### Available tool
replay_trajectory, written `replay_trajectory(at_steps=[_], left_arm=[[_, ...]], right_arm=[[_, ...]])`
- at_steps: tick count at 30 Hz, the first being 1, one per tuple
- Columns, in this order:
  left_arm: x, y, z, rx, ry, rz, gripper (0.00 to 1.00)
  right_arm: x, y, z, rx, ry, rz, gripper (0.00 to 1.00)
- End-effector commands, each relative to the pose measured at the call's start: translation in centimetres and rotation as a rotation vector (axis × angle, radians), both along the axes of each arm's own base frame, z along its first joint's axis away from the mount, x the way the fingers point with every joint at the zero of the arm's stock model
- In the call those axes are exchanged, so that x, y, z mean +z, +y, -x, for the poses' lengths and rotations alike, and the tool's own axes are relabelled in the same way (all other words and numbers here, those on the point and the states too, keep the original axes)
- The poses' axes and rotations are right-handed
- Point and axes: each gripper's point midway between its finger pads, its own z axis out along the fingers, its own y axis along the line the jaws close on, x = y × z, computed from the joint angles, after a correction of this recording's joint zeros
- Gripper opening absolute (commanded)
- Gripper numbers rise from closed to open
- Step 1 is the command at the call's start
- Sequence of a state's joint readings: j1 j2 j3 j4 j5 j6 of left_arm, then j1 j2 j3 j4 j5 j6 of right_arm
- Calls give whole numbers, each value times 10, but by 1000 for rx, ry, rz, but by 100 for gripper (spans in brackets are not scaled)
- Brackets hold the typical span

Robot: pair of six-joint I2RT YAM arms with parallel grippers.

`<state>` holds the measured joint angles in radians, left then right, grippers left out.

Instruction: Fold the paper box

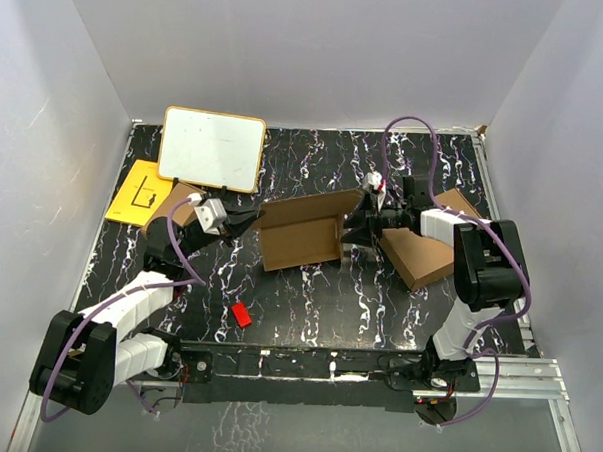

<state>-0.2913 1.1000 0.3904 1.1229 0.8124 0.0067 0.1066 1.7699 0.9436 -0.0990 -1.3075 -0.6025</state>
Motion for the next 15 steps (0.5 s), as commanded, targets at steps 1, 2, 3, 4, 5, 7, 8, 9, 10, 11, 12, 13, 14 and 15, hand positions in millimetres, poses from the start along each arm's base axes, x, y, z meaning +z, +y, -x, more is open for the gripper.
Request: replay_trajectory(at_steps=[1, 2, 3, 4, 5, 7, 8, 9, 10, 11, 12, 13, 14, 15], left_arm=[[12, -1, 10, -24, -53, 23, 0], [11, -1, 10, -24, -51, 24, 0], [11, -1, 10, -24, -51, 25, 0], [11, -1, 11, -26, -49, 27, 0], [11, -1, 11, -27, -47, 29, 0], [10, -1, 12, -28, -40, 31, 0], [10, -1, 12, -27, -37, 32, 0], [8, -1, 12, -28, -31, 32, 0], [8, -1, 12, -27, -26, 34, 0], [7, -1, 12, -27, -23, 35, 0], [12, 0, 13, -26, -45, 43, 0], [12, 0, 13, -25, -47, 45, 0], [12, 0, 13, -25, -48, 46, 0], [12, 0, 14, -25, -44, 47, 0]], right_arm=[[32, 12, -10, 24, -168, -52, 52], [31, 13, -10, 20, -169, -50, 51], [31, 15, -10, 10, -170, -48, 51], [31, 16, -10, -2, -174, -48, 51], [30, 16, -11, -25, -170, -43, 51], [29, 15, -16, -75, -170, -37, 53], [29, 15, -17, -99, -157, -37, 53], [29, 14, -18, -118, -158, -37, 53], [27, 14, -19, -137, -155, -36, 53], [27, 13, -20, -157, -153, -38, 53], [26, 13, -21, -169, -152, -42, 53], [26, 13, -21, -182, -151, -47, 52], [26, 13, -22, -189, -152, -52, 52], [27, 14, -22, -191, -158, -59, 51]])
